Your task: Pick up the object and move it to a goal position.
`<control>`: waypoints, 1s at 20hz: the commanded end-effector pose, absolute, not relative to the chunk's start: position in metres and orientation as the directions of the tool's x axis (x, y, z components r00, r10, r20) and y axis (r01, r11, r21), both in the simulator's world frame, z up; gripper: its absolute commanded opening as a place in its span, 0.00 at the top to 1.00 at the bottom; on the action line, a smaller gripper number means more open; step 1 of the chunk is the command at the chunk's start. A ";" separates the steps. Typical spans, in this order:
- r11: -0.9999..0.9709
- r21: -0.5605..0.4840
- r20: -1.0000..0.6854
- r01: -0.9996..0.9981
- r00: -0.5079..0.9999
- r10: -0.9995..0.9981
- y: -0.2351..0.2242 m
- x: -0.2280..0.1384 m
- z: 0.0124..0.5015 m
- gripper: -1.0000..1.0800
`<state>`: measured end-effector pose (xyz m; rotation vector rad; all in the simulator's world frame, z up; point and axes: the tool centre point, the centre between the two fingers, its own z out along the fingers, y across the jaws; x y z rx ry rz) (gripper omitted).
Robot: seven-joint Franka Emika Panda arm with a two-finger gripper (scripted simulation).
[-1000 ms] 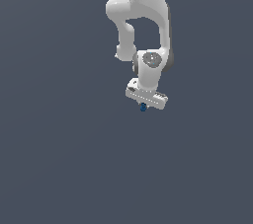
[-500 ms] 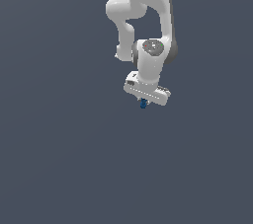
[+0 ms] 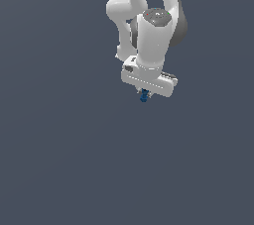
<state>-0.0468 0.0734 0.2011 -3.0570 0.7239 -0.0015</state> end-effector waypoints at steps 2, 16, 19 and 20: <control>-0.894 0.000 0.000 -0.448 0.894 -0.448 0.069 -0.037 0.236 1.00; -0.894 0.000 0.000 -0.448 0.894 -0.448 0.055 0.003 0.363 1.00; -0.894 0.000 0.000 -0.448 0.894 -0.448 0.053 0.010 0.383 1.00; -0.894 0.000 0.000 -0.448 0.894 -0.448 0.053 0.012 0.389 1.00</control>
